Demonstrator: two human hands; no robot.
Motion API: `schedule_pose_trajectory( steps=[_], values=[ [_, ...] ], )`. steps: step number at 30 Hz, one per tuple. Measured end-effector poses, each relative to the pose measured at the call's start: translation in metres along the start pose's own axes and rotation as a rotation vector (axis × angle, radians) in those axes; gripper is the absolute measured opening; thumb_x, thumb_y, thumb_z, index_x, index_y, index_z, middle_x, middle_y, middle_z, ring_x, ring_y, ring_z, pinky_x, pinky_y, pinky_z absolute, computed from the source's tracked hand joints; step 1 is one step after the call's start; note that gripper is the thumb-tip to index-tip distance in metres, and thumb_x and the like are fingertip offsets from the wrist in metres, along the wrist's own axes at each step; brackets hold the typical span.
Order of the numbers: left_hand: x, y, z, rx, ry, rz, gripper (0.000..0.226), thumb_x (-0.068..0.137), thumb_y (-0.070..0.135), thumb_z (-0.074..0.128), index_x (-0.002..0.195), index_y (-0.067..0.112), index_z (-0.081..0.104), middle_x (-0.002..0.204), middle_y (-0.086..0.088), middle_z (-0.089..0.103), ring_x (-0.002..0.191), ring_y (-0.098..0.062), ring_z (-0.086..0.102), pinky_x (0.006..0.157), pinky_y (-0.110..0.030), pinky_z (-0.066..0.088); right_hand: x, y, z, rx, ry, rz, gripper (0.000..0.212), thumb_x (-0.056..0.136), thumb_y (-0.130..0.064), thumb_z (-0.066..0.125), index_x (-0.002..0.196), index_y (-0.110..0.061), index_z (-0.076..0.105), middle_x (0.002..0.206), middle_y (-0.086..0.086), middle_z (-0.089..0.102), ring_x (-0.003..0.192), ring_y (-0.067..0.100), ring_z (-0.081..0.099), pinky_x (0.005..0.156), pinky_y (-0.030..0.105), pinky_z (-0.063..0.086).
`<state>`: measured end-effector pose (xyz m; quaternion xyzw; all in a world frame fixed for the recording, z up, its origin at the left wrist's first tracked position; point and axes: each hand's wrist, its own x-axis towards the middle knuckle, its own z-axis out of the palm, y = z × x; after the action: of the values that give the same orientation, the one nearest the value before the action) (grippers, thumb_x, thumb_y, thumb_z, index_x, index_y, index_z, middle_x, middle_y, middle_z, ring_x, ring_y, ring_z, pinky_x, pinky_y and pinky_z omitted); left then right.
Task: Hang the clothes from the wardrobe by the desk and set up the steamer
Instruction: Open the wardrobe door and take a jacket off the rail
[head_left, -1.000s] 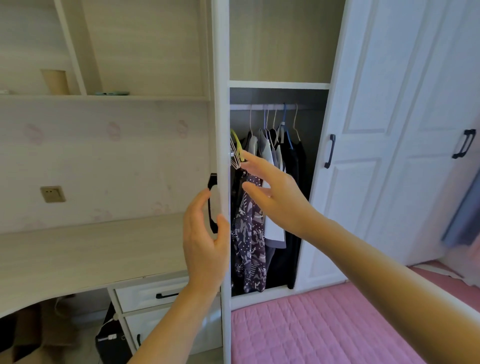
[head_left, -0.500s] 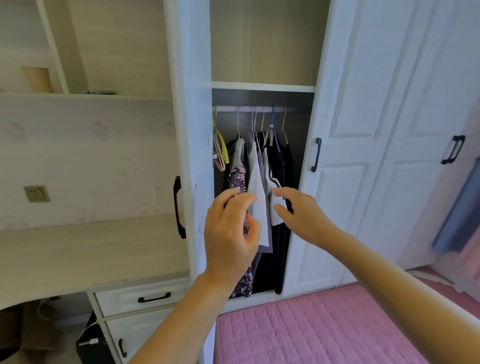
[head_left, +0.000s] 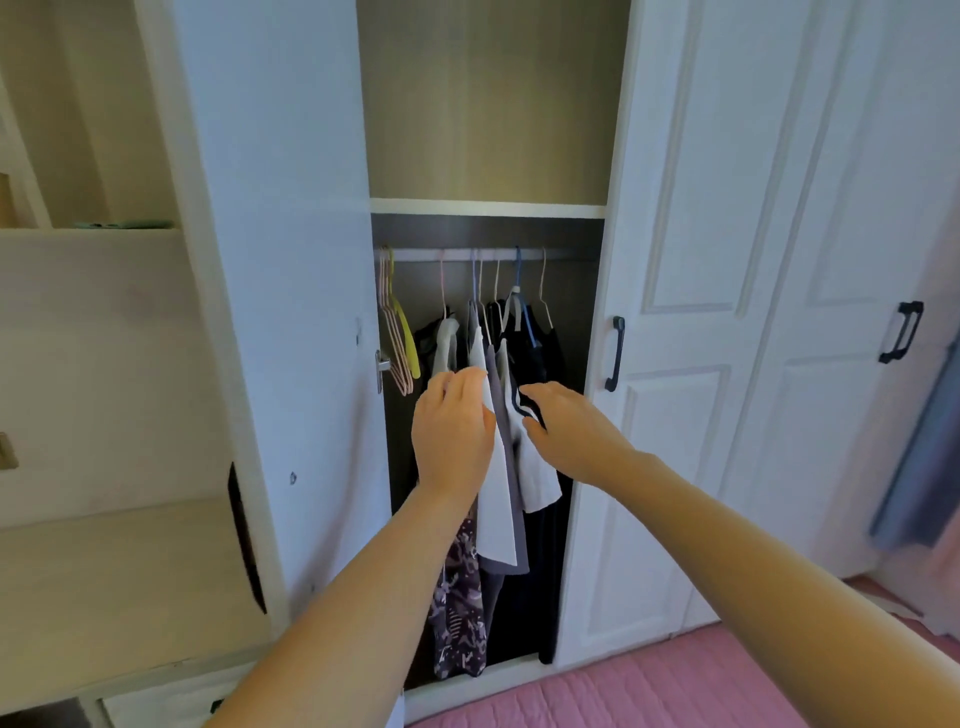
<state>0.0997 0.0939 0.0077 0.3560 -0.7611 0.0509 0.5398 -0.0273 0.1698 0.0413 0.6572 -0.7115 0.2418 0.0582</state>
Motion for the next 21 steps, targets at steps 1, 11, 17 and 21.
schedule_pose_trajectory(
  steps=[1,11,17,21],
  values=[
    [0.01,-0.006,0.01,0.027,-0.009,0.002,0.029,0.082,0.001,0.065,0.109,0.01,0.065,0.101,-0.006,0.067,0.094,-0.024,0.062,0.073,-0.034,0.056,0.012,0.003,0.003,-0.01,-0.007,-0.002,0.038,0.1,-0.021,0.043,0.137,-0.013,0.043,0.132,0.008,0.052,0.113,0.024,0.055,0.092,0.033,0.047],
    [0.089,-0.063,0.104,0.092,-0.176,-0.072,0.04,0.086,0.008,0.065,0.125,0.006,0.055,0.126,-0.014,0.059,0.119,-0.027,0.054,0.097,-0.036,0.047,0.14,0.034,0.053,0.042,0.003,-0.04,0.029,0.097,-0.019,0.045,0.125,-0.011,0.05,0.118,0.008,0.057,0.098,0.024,0.059,0.083,0.034,0.052],
    [0.133,-0.103,0.149,0.142,-0.29,-0.178,0.047,0.09,0.007,0.057,0.135,0.014,0.045,0.139,-0.008,0.047,0.132,-0.022,0.039,0.1,-0.036,0.045,0.198,0.049,0.078,0.21,-0.011,0.026,0.043,0.096,-0.014,0.049,0.138,-0.008,0.041,0.122,0.013,0.057,0.112,0.028,0.055,0.091,0.033,0.047],
    [0.143,-0.124,0.162,0.102,-0.4,-0.265,0.055,0.094,0.006,0.051,0.146,0.013,0.031,0.154,-0.014,0.027,0.142,-0.03,0.028,0.109,-0.04,0.035,0.223,0.048,0.089,0.306,-0.031,0.056,0.048,0.097,-0.011,0.048,0.142,-0.003,0.035,0.11,0.015,0.062,0.103,0.026,0.059,0.088,0.029,0.045]
  ],
)
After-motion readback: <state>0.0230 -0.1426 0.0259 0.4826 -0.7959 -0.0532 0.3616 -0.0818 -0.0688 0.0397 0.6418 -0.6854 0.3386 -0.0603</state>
